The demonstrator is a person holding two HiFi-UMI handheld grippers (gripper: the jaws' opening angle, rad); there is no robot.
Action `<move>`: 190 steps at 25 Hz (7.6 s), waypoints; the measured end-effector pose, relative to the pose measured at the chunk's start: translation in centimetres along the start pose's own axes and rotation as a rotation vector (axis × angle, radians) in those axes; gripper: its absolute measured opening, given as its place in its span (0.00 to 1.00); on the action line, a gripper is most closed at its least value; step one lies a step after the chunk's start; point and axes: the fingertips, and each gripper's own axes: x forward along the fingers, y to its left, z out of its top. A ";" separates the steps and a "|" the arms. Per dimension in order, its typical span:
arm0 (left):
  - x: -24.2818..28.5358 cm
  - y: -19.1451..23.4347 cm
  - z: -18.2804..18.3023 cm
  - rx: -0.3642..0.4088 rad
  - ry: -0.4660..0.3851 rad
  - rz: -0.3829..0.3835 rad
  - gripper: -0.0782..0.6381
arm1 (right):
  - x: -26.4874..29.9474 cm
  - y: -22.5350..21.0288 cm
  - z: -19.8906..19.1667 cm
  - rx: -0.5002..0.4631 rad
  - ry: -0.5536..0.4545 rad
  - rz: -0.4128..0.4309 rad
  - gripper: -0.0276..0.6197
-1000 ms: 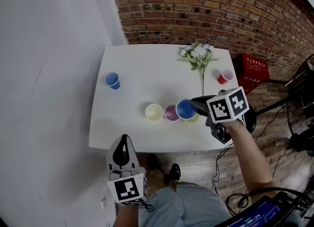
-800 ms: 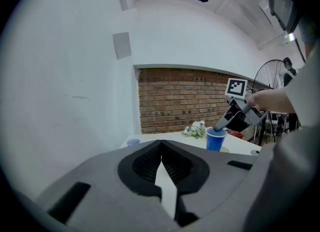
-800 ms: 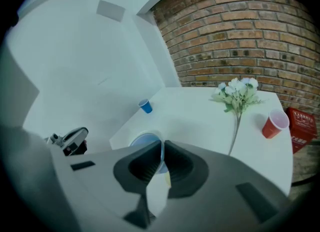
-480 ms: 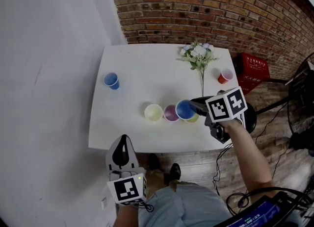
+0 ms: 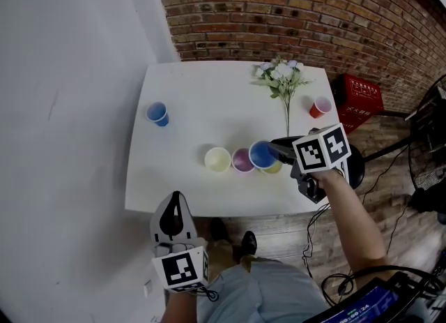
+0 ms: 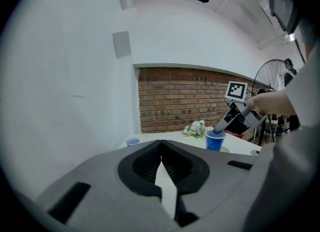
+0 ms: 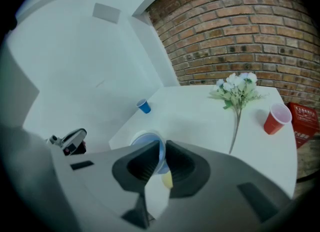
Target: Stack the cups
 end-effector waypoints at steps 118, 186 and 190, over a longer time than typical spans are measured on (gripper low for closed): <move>-2.4 4.5 1.9 0.025 -0.082 -0.167 0.12 | 1.9 9.4 5.2 -0.069 -0.008 -0.184 0.08; -1.6 3.6 1.0 0.024 -0.050 -0.161 0.12 | 3.3 5.8 1.8 -0.044 0.074 -0.180 0.10; -1.6 3.6 1.2 0.025 -0.050 -0.158 0.12 | 3.2 6.0 2.0 -0.024 0.064 -0.164 0.08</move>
